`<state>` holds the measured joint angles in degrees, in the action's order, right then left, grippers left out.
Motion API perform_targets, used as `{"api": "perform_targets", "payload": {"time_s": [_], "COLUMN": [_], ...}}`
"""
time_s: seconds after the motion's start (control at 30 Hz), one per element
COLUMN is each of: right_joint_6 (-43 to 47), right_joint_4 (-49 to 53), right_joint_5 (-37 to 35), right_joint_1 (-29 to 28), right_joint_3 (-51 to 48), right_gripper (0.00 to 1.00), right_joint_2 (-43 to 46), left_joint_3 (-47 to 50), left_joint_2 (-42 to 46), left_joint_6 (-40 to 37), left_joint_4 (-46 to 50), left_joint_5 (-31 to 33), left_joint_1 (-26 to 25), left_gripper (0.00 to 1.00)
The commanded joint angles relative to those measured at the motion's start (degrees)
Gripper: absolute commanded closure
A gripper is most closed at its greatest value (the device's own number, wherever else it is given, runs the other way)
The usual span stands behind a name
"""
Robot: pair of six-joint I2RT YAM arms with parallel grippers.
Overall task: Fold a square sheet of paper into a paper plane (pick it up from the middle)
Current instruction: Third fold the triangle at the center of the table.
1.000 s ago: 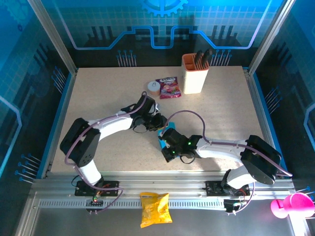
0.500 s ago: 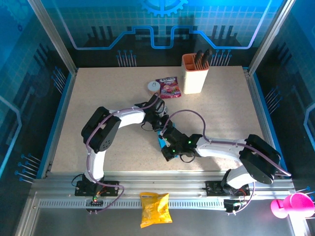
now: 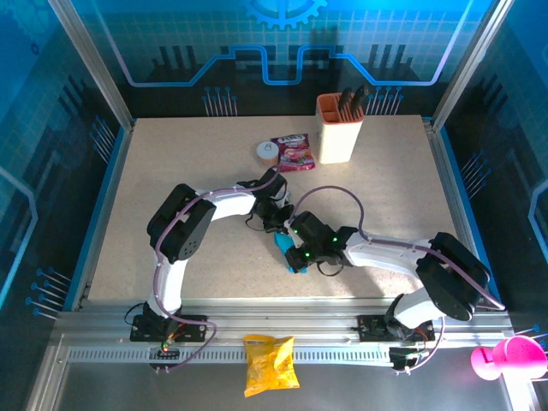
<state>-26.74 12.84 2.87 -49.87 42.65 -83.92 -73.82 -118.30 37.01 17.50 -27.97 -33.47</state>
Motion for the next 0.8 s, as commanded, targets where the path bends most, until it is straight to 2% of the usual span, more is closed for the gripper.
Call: {"api": "perform_targets", "payload": {"time_s": [0.0,0.53,0.77], "right_joint_6": [1.9,7.4,9.2], "right_joint_4": [1.2,5.3,6.6], "right_joint_5": [1.8,2.9,1.3], "right_joint_1": [1.4,5.7,6.3], "right_joint_3": [1.6,5.6,6.4], "right_gripper": [1.0,1.0,1.0], "right_joint_2": [-0.5,-3.0,-4.9], "left_joint_3": [-1.7,-1.5,-1.5], "left_joint_2": [-1.6,-2.5,-2.7], "left_joint_6": [-1.8,-2.6,-2.9], "left_joint_4": [2.3,2.8,3.1], "left_joint_5": [-0.2,0.3,0.3], "left_joint_1": [0.2,0.3,0.4], "left_gripper": [0.93,0.96,0.96]}}
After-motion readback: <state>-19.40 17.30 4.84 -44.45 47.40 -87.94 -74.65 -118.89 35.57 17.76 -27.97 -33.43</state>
